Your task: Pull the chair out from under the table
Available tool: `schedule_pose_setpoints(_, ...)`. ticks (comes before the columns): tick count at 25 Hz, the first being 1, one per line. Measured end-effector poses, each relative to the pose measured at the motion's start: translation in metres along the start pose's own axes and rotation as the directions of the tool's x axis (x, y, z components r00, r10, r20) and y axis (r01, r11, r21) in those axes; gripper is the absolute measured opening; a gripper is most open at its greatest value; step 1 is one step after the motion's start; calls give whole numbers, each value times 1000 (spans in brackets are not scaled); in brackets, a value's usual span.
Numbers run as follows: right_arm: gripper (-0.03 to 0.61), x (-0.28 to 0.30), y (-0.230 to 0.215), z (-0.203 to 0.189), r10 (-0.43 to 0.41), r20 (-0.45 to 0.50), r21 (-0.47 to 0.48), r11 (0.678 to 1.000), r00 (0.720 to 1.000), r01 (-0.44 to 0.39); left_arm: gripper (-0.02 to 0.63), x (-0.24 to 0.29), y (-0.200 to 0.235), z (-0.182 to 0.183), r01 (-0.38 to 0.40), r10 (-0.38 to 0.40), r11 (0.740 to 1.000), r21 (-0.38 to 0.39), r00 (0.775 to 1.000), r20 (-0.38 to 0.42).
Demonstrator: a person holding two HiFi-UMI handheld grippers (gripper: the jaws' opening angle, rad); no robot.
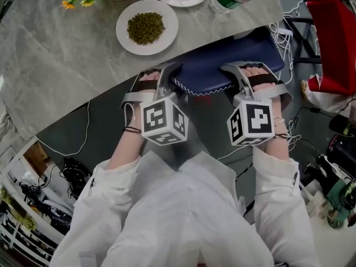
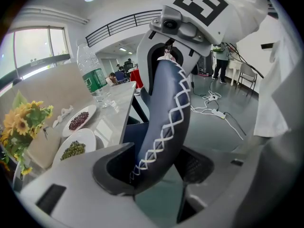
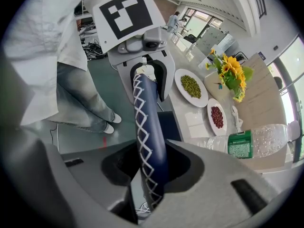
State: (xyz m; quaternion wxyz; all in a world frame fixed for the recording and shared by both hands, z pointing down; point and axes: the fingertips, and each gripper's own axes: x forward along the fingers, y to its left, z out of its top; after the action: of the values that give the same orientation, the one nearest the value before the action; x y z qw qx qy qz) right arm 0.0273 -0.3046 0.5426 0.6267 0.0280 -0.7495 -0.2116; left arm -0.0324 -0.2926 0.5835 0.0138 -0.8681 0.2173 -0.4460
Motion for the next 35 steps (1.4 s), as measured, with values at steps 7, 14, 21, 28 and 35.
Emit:
schedule_pose_setpoints(7,115,-14,26,12,-7,-2,17,1000,1000,7,256,-16,-26,-4,15,-15,1000,9,1000,5)
schedule_pose_setpoints(14,115,-31,68,8,7,6,-3,1000,1000,-7,256,-23,-68,1,25,-25,1000,7,1000,-2)
schedule_pose_setpoints(21,114,-50,116,4,12,22,-11,1000,1000,-11,256,-32,-118,7,31,-31,999,6,999,-31)
schedule_pose_setpoints(28,112,-68,166,6,-12,52,-39,999,999,14,256,-44,-168,7,37,-37,999,7,998,-42)
schedule_pose_setpoints(35,110,-91,229,9,20,67,-31,999,998,-18,251,-60,-236,7,75,-75,997,-7,993,-89)
